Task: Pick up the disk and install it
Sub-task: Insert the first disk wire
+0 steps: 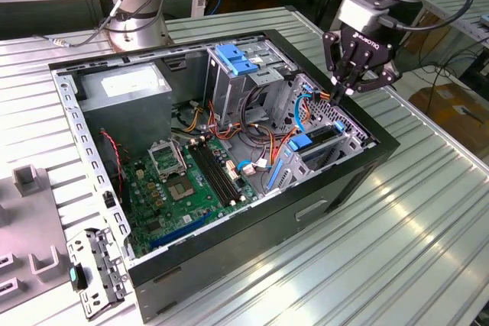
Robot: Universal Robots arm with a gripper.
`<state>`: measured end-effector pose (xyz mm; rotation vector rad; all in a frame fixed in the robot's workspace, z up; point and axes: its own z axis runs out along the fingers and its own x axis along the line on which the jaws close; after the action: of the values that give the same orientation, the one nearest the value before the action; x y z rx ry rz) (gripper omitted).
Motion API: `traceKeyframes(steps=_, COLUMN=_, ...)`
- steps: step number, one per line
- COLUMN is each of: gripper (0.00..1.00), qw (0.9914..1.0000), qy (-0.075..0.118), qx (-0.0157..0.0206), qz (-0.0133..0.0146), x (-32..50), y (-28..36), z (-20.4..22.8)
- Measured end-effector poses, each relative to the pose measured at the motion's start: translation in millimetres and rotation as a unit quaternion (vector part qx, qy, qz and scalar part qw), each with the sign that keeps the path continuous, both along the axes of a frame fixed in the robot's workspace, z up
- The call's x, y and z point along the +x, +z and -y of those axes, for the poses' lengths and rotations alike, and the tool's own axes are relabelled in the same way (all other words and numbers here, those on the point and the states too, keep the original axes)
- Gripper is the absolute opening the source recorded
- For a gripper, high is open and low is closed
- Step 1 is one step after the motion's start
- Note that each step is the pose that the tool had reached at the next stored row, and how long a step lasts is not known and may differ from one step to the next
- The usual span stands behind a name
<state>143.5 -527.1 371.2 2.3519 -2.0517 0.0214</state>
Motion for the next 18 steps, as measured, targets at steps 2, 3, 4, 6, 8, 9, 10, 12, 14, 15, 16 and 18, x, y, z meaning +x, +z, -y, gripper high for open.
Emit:
traceKeyframes(steps=2, gripper=0.17, qw=1.0, qy=-0.001, qx=0.0002, qz=0.0, x=-2.2, y=-0.1, z=0.0)
traceKeyframes(steps=3, gripper=0.17, qw=1.0, qy=-0.001, qx=0.0001, qz=0.0, x=-3.4, y=-0.1, z=0.0)
traceKeyframes(steps=4, gripper=0.17, qw=0.99998, qy=-0.006, qx=0.0, qz=0.0, x=-4.2, y=-0.1, z=0.0)
traceKeyframes(steps=6, gripper=0.17, qw=0.99965, qy=-0.026, qx=0.0, qz=0.0, x=-4.3, y=-0.5, z=0.0)
traceKeyframes(steps=8, gripper=0.17, qw=0.99963, qy=-0.027, qx=0.0001, qz=0.0, x=-6.2, y=-1.1, z=0.5)
traceKeyframes(steps=9, gripper=0.17, qw=0.99963, qy=-0.027, qx=0.0002, qz=0.0, x=-7.5, y=-1.3, z=0.8)
traceKeyframes(steps=10, gripper=0.17, qw=0.99963, qy=-0.027, qx=0.0001, qz=0.0, x=-9.0, y=-1.3, z=1.1)
traceKeyframes(steps=12, gripper=0.17, qw=0.99963, qy=-0.027, qx=-0.0001, qz=0.0, x=-10.9, y=-1.5, z=4.0)
traceKeyframes(steps=14, gripper=0.17, qw=0.99964, qy=-0.027, qx=0.0004, qz=0.0, x=-11.4, y=-2.1, z=9.2)
traceKeyframes(steps=15, gripper=0.17, qw=0.99963, qy=-0.027, qx=0.0006, qz=0.0, x=-11.9, y=-2.4, z=11.5)
traceKeyframes(steps=16, gripper=0.17, qw=0.99963, qy=-0.027, qx=0.0008, qz=0.0, x=-13.2, y=-3.0, z=12.9)
traceKeyframes(steps=18, gripper=0.17, qw=0.99963, qy=-0.027, qx=0.0007, qz=0.0, x=-16.9, y=-3.6, z=13.0)
